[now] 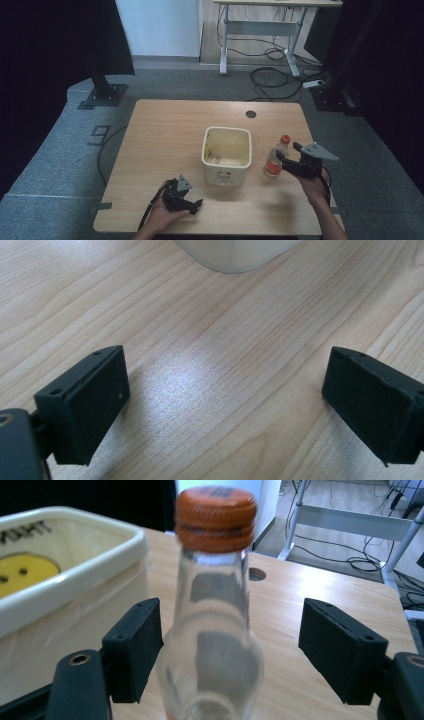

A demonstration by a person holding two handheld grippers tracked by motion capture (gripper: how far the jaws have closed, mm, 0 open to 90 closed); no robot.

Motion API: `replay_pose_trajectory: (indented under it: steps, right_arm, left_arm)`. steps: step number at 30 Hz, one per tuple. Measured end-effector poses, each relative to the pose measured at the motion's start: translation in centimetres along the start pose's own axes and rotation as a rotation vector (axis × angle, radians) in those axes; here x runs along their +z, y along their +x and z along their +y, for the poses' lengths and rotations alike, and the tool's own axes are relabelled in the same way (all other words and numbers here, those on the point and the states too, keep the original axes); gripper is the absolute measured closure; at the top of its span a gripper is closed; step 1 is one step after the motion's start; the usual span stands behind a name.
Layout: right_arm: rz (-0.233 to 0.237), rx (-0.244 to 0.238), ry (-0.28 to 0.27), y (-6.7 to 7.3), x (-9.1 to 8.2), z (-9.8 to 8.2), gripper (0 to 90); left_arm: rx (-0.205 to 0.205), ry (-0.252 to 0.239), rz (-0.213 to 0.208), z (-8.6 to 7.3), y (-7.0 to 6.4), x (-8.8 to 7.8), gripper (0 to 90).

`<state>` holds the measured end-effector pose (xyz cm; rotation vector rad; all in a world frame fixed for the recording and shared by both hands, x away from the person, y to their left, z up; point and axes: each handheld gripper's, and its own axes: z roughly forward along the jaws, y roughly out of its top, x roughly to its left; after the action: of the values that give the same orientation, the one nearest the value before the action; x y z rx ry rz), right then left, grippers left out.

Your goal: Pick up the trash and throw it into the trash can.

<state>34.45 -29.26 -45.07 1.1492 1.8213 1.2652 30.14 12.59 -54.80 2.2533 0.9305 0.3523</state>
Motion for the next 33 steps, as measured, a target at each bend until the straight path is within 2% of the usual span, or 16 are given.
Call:
replay_pose_trajectory:
  steps: [5, 8, 9, 10, 11, 13, 14, 20, 21, 22, 24, 33]
  right_arm:
    - [0.006, 0.021, -0.001, 0.1, 1.0, 0.4, 25.6]
    - [0.014, 0.022, -0.007, 0.3, 1.4, 0.6, 29.2]
    - [0.016, 0.016, -0.012, 0.4, 1.5, 0.8, 32.8]
    - [0.011, 0.006, -0.024, 0.7, 1.5, 0.9, 42.8]
    - [0.011, 0.006, -0.024, 0.7, 1.5, 0.9, 42.8]
    - [0.007, 0.002, -0.031, 0.9, 1.5, 1.0, 52.9]
    - [0.0, 0.001, -0.032, 0.9, 1.5, 1.0, 54.4]
    - [-0.001, -0.009, -0.026, 1.1, 1.3, 1.1, 55.5]
    - [0.009, -0.039, -0.016, 1.6, 1.2, 1.4, 55.7]
    - [0.009, -0.039, -0.016, 1.6, 1.2, 1.4, 55.7]
    - [0.026, -0.059, -0.038, 2.4, 0.9, 2.1, 55.8]
    - [0.048, -0.054, -0.117, 3.2, -0.8, 3.8, 56.0]
  left_arm:
    - [0.0, 0.0, 0.002, 0.0, 0.0, 0.0, 5.1]
    - [0.0, 0.0, 0.002, 0.0, 0.0, 0.0, 5.1]
    - [0.0, 0.0, 0.002, 0.0, 0.0, 0.0, 5.1]
    - [0.0, 0.0, 0.002, 0.0, 0.0, 0.0, 5.2]
    - [0.0, 0.0, 0.002, 0.0, 0.0, 0.0, 5.2]
    - [0.0, 0.0, 0.002, 0.0, 0.0, 0.0, 5.1]
    - [0.0, 0.0, 0.002, 0.0, 0.0, 0.0, 5.1]
    - [0.0, 0.0, 0.001, 0.0, 0.0, 0.0, 5.2]
    - [-0.001, 0.0, 0.001, 0.0, 0.0, 0.0, 5.2]
    - [-0.001, 0.0, 0.0, 0.0, 0.0, 0.0, 5.2]
    - [-0.001, 0.0, 0.002, 0.0, 0.0, 0.0, 5.2]
    - [-0.002, -0.002, 0.003, 0.0, 0.0, 0.0, 5.5]
